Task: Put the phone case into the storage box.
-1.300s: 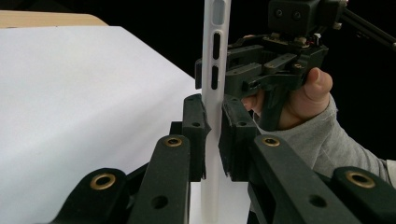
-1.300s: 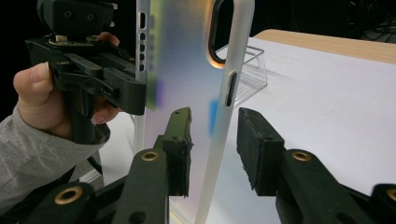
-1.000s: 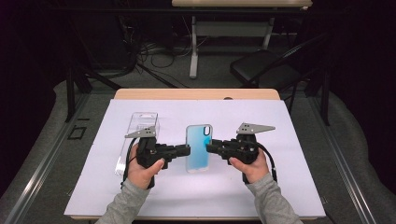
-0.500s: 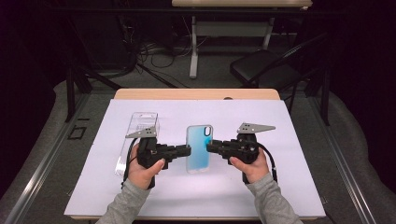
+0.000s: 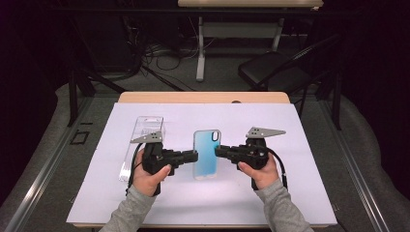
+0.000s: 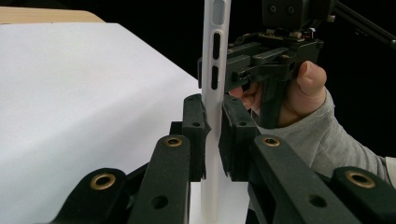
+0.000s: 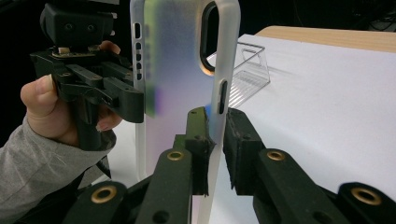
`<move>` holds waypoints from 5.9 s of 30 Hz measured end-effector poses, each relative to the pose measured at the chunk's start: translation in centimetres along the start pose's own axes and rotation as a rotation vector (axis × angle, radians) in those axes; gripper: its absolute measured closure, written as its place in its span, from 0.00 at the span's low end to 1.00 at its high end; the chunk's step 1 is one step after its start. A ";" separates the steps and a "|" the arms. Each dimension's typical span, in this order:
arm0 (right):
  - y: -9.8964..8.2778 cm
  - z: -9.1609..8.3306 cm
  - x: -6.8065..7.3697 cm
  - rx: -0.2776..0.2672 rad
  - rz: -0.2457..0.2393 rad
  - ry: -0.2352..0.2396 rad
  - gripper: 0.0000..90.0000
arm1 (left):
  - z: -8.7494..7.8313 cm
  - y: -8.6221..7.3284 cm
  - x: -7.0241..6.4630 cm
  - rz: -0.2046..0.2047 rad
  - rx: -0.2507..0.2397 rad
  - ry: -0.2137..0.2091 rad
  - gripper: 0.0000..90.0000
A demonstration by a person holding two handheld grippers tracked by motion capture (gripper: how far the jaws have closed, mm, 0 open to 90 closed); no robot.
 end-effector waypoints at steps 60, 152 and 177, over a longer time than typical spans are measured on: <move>0.0 -0.2 -0.3 -0.031 0.034 0.018 0.93 | 0.1 0.0 0.0 0.011 -0.013 0.004 0.90; -1.3 0.4 0.3 -0.094 -0.195 -0.279 0.93 | -0.9 1.5 0.8 0.213 -0.086 0.356 0.42; -2.8 1.8 1.9 -0.060 -0.283 -0.288 0.93 | -0.7 1.3 0.1 0.240 -0.066 0.345 0.63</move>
Point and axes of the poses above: each handheld gripper's, and its own axes: z roughly forward along the jaws, y roughly out of its top, x roughly to its left, the point moved 4 cm from there along z, roughly forward along the jaws, and after that the axes turned 12 degrees about -x, right-handed, at the moved point
